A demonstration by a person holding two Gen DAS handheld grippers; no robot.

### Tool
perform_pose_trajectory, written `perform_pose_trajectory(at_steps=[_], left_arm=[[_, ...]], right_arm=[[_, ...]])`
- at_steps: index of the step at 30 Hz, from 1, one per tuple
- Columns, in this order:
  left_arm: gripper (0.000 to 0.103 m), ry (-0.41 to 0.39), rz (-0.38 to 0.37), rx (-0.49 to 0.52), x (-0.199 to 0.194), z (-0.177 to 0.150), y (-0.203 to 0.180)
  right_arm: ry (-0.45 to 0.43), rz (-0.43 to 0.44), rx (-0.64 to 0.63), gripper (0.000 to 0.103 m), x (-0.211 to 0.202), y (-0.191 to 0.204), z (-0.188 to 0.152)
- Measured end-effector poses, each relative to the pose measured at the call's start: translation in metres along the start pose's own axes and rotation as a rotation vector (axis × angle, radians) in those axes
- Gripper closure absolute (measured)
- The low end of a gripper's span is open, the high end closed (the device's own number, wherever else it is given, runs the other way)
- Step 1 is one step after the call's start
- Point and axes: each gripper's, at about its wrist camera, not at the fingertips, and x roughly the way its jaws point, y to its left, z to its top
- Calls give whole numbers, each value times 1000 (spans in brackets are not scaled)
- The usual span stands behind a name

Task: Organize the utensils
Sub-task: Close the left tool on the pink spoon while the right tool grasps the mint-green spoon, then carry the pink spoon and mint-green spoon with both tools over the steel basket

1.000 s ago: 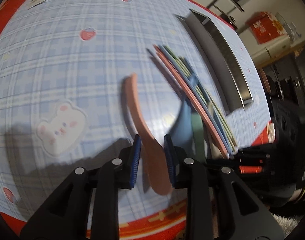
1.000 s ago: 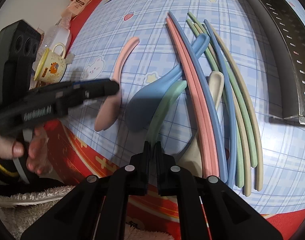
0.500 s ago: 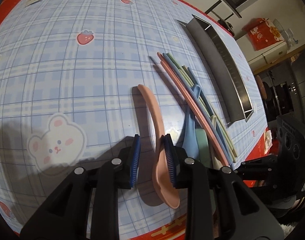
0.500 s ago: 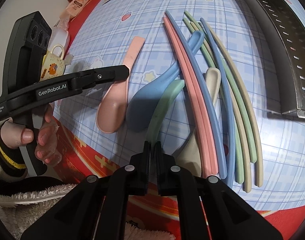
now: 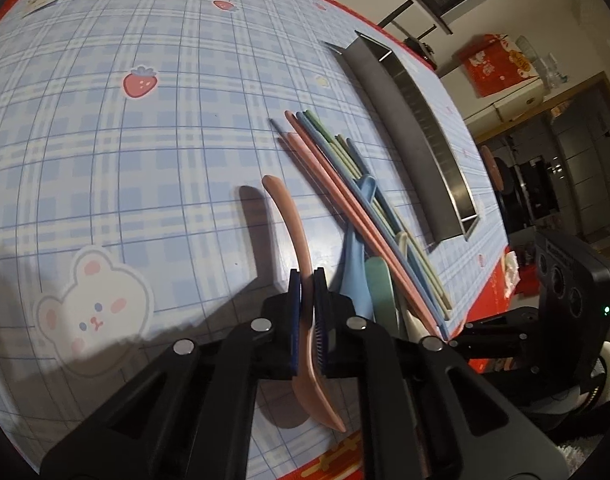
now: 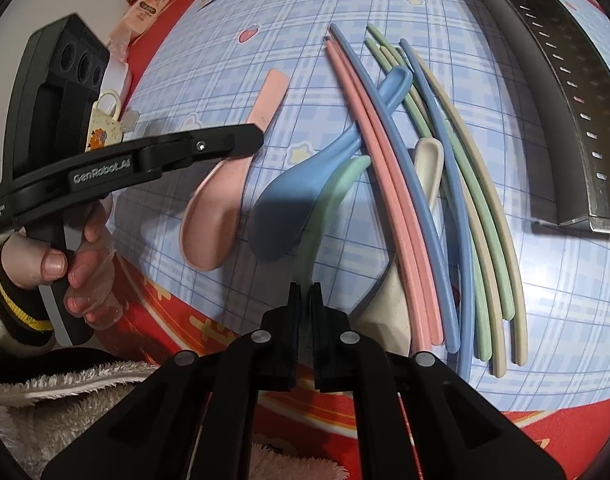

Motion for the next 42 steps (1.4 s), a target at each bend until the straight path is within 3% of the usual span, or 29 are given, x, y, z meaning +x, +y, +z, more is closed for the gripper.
perform_pose_trajectory(at_steps=[6, 10, 17, 22, 31, 42], left_arm=[[93, -18, -41, -42, -18, -8, 13], [93, -28, -27, -54, -30, -14, 15], [93, -91, 30, -105, -49, -17, 0], [93, -127, 83, -105, -47, -7, -39], [92, -142, 113, -47, -13, 31, -120], [92, -112, 54, -60, 70, 88, -187]], right_arm=[[-37, 6, -11, 98, -8, 18, 5], [-85, 20, -38, 98, -18, 25, 8], [-147, 67, -88, 98, -40, -4, 19], [-188, 99, -126, 98, -63, -35, 22], [-282, 85, -90, 98, -119, -130, 21], [-341, 34, -34, 98, -147, -214, 27]])
